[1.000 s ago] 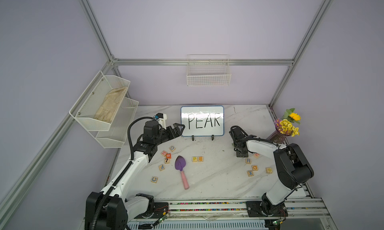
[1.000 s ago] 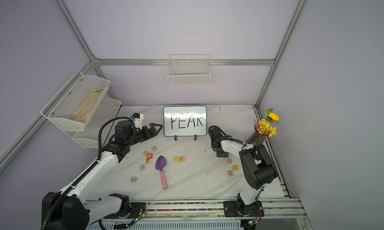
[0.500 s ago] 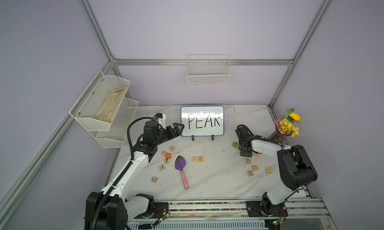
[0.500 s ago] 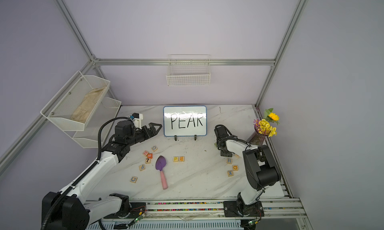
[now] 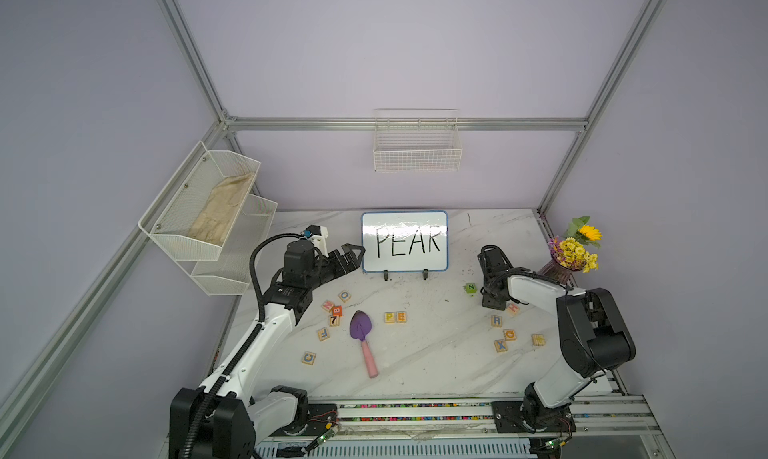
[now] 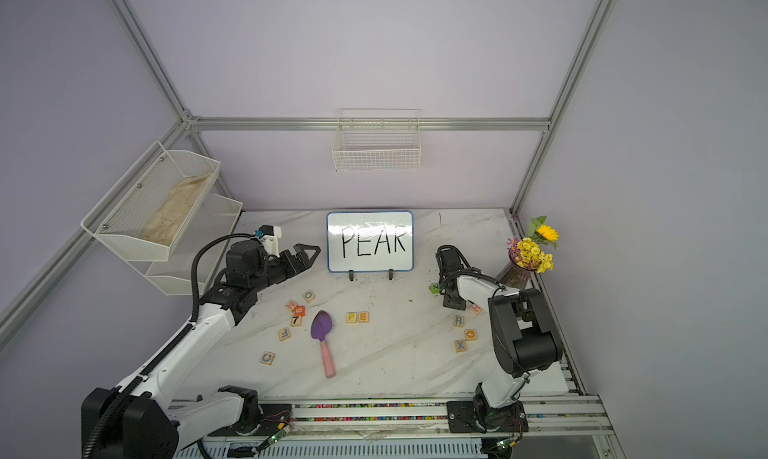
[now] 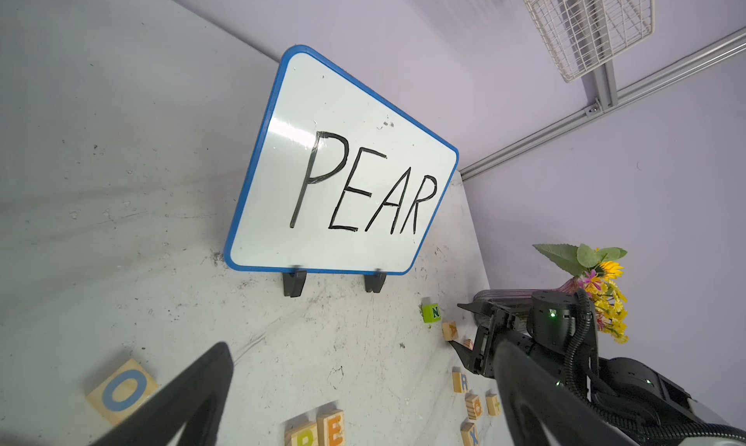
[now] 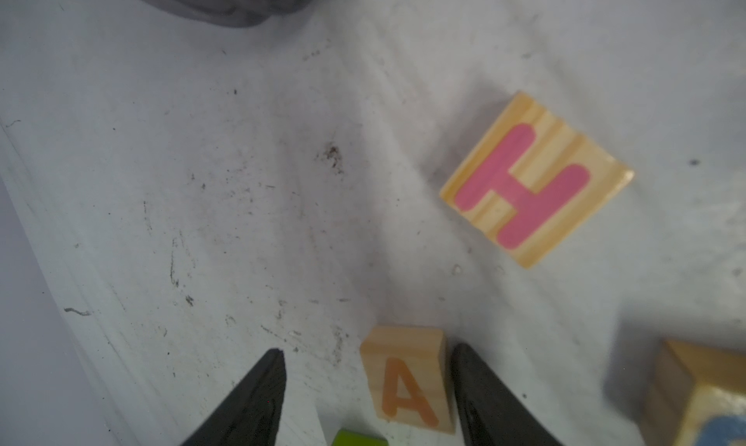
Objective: Spell the uppercase word “pear” with letter blocks
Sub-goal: Adjust the letter block at the center of the board.
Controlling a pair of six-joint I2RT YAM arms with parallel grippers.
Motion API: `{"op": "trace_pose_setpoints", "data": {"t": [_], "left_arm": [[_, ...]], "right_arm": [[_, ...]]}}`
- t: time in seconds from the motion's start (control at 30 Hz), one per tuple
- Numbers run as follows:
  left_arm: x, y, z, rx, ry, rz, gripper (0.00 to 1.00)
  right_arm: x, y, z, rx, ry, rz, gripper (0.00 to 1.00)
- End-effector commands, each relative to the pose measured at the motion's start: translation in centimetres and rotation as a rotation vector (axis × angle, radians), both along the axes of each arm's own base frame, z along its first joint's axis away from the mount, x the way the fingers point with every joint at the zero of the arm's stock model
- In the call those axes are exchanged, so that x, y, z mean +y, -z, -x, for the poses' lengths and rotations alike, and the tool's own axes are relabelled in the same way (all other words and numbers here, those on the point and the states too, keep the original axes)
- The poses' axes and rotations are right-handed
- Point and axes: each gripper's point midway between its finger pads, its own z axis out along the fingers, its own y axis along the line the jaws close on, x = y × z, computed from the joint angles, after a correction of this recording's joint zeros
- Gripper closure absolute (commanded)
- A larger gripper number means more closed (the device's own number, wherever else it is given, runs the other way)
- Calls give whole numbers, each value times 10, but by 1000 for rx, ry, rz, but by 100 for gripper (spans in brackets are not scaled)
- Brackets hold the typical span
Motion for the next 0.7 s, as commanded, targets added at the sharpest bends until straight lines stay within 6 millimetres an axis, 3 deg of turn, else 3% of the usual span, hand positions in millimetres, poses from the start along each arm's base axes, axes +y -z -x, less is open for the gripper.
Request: {"op": "trace_pose_setpoints", "data": {"t": [0.0,0.4,0.53,0.67], "left_arm": [[10,-7,3,-33,-28,2,0],[27,-7,0,-39,-73,21,0],[31,-5,-2,-32,-82,30,0],[38,-2,-5,-28,-101,39,0]], "right_arm": [[11,64,77,295,331,-205,31],[-19,34,124,595,-41,-57,30],[-20,34,120,593,-87,-64,30],[-17,46,96,567,-178,-120,29]]}}
